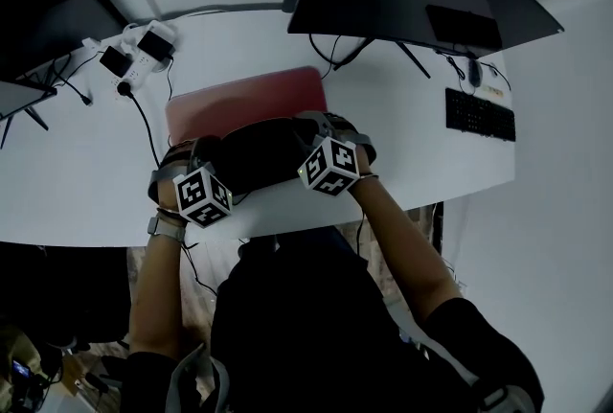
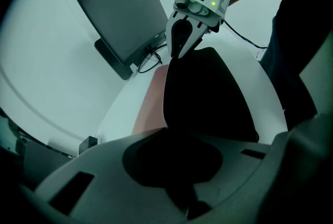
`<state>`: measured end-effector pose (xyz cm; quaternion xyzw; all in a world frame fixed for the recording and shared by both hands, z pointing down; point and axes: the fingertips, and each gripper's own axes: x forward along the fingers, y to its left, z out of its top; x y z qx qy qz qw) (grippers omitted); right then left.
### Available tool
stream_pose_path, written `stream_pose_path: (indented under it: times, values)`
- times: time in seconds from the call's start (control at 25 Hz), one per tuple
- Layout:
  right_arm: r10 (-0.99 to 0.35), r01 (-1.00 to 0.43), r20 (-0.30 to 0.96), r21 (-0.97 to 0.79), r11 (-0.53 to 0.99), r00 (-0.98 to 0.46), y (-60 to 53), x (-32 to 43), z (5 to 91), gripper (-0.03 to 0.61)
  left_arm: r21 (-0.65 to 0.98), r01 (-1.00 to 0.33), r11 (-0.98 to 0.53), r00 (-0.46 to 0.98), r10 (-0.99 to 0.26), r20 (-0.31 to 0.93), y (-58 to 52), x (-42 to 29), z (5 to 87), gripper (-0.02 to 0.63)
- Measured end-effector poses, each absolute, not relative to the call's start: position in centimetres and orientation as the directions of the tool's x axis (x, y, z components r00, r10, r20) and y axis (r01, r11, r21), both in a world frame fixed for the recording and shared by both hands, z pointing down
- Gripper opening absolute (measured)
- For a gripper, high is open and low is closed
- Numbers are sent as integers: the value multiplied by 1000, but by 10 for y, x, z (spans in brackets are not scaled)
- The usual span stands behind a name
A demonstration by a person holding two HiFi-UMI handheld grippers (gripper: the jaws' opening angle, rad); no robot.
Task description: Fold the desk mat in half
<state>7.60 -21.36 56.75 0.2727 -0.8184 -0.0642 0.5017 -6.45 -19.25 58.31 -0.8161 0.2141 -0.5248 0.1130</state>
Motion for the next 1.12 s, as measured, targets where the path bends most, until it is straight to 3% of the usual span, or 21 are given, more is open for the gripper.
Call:
stream_pose_path:
  times: [1.12]
  values:
    - [-499, -412, 795, 350, 841, -345, -313, 75, 606, 41, -433, -216, -875, 284, -481, 830, -297, -67, 616, 35]
